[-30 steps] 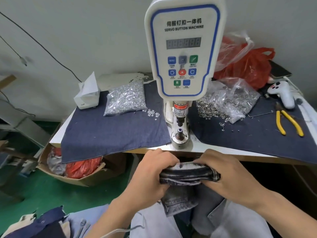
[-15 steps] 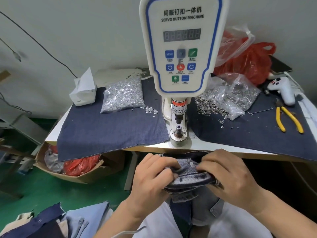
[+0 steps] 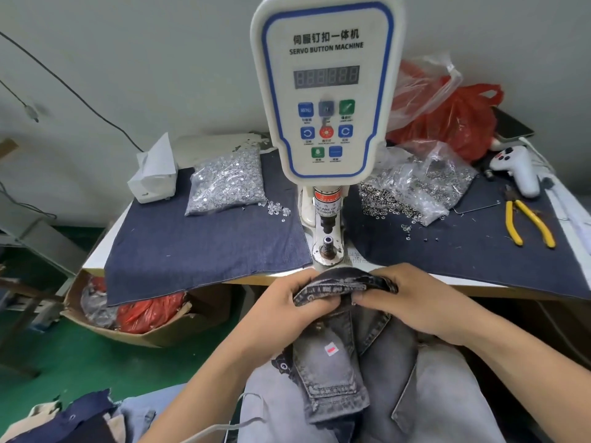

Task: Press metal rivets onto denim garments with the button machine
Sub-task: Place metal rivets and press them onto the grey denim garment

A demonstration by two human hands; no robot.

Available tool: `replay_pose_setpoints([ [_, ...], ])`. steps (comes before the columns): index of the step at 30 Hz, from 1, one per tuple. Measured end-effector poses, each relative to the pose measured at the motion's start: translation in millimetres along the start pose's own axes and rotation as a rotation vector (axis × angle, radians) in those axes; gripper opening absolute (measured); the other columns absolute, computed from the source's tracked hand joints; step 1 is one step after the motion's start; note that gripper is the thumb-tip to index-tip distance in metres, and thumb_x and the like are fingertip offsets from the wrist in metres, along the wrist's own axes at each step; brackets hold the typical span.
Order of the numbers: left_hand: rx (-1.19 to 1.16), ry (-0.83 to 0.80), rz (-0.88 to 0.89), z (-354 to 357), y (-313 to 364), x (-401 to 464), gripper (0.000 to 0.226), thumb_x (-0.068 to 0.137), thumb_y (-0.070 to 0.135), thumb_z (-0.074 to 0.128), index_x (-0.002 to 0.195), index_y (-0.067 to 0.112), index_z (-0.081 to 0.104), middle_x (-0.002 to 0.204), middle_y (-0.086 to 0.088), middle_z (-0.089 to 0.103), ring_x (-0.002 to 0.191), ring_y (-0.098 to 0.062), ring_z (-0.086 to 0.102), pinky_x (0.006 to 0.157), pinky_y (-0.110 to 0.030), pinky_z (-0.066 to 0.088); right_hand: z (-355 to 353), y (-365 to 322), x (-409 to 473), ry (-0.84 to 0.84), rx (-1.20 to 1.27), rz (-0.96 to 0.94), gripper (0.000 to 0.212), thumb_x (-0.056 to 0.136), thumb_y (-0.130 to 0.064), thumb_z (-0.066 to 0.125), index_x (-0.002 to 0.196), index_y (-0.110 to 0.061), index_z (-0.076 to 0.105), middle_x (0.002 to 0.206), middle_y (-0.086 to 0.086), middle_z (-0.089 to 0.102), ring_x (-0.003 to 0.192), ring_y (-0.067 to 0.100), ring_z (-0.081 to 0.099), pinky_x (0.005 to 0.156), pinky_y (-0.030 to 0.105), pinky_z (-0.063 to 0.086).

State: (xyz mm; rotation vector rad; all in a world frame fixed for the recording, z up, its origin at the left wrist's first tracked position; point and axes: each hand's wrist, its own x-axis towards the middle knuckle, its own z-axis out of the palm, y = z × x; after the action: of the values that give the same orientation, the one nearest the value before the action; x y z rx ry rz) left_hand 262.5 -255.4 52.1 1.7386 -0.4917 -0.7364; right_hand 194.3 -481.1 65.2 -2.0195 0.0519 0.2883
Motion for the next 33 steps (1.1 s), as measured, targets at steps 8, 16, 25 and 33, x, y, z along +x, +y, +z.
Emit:
replay_pose_setpoints([
  [8, -0.45, -0.093, -0.227, 2.2, 6.2, 4.1, 0.032, 0.09, 0.02, 0.076, 0.119, 0.008, 0.076, 0.125, -0.025, 0.073, 0.105, -0.03, 0.073, 0.09, -0.038, 0.06, -4.0, -2.7, 0.9, -0.094, 0.543, 0.204, 0.054, 0.083, -0.056, 0.078, 0.105, -0.006, 0.079, 0.108, 0.023, 0.076, 0.102, 0.035, 0.075, 0.09, 0.043, 0.061],
  [16, -0.403, -0.277, -0.191, -5.4, 4.5, 9.4, 0.039, 0.084, 0.032, 0.088, 0.118, 0.016, 0.076, 0.124, -0.018, 0.071, 0.111, -0.032, 0.065, 0.101, -0.043, 0.054, -6.3, -3.0, 7.7, 0.001, 0.766, 0.2, 0.049, 0.085, -0.039, 0.073, 0.106, 0.006, 0.075, 0.112, 0.031, 0.072, 0.096, 0.04, 0.072, 0.086, 0.047, 0.06],
  [25, -0.055, -0.31, -0.089, -49.8, 2.8, 11.4, 0.044, 0.093, 0.047, 0.077, 0.113, 0.008, 0.077, 0.113, -0.016, 0.077, 0.104, -0.026, 0.072, 0.099, -0.041, 0.056, -22.4, 23.8, 2.3, -0.085, 0.635, 0.208, 0.024, 0.093, -0.02, 0.065, 0.097, -0.002, 0.081, 0.1, 0.018, 0.078, 0.09, 0.026, 0.076, 0.08, 0.042, 0.062],
  [33, -0.169, -0.192, -0.119, -11.3, 18.9, 34.1, 0.073, 0.088, 0.072, 0.068, 0.11, 0.003, 0.077, 0.116, -0.02, 0.077, 0.107, -0.029, 0.074, 0.094, -0.039, 0.059, -26.7, 1.2, 13.8, -0.272, -0.092, -0.039, 0.037, 0.078, -0.062, 0.078, 0.108, -0.043, 0.07, 0.103, -0.023, 0.074, 0.096, -0.008, 0.066, 0.083, 0.016, 0.048],
])
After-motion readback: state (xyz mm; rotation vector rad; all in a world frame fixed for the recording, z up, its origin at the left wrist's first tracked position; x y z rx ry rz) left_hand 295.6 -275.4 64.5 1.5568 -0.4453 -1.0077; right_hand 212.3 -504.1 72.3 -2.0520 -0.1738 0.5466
